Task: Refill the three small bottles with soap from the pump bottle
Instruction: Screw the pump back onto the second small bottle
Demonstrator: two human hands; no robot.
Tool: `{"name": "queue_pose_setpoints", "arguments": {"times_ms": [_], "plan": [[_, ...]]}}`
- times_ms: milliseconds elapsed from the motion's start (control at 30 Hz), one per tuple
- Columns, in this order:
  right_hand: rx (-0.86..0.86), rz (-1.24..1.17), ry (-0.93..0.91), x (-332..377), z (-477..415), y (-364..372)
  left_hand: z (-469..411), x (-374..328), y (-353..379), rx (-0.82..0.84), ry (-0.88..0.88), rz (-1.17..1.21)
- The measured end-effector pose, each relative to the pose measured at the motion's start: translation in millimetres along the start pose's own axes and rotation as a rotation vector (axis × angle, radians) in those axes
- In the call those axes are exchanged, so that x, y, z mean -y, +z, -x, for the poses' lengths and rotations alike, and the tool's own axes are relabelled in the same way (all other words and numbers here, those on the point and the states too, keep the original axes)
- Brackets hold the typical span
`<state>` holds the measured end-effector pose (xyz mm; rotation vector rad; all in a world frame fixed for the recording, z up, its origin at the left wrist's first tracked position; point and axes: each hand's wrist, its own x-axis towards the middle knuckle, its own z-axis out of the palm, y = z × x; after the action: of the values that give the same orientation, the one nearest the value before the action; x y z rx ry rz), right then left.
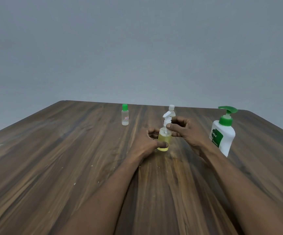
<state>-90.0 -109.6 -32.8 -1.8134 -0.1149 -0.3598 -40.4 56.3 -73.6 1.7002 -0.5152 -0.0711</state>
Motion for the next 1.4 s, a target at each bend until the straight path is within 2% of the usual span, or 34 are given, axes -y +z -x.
{"name": "queue_pose_setpoints", "arguments": {"times_ms": [233, 533, 600, 733, 867, 967, 1267, 1400], "plan": [[-0.1, -0.027, 0.011, -1, 0, 10, -1, 3, 3, -0.052, -0.004, 0.004], [-0.253, 0.201, -0.065, 2, 2, 19, -1, 3, 5, -0.114, 0.023, -0.005], [-0.21, 0.175, -0.018, 6, 3, 15, -2, 4, 3, -0.118, 0.017, 0.012], [-0.078, -0.149, 0.02, 12, 3, 3, -3, 4, 3, -0.086, 0.015, 0.027], [-0.049, -0.09, 0.003, 12, 6, 8, -3, 5, 3, -0.06, 0.026, 0.022], [-0.102, -0.007, -0.005, 13, 6, 10, -2, 5, 2, -0.049, 0.027, 0.022], [-0.161, 0.047, 0.002, 7, 3, 14, -3, 6, 3, -0.066, 0.036, -0.014], [-0.098, -0.048, 0.05, 12, 3, 4, -4, 6, 3, -0.073, 0.026, -0.004]]}}
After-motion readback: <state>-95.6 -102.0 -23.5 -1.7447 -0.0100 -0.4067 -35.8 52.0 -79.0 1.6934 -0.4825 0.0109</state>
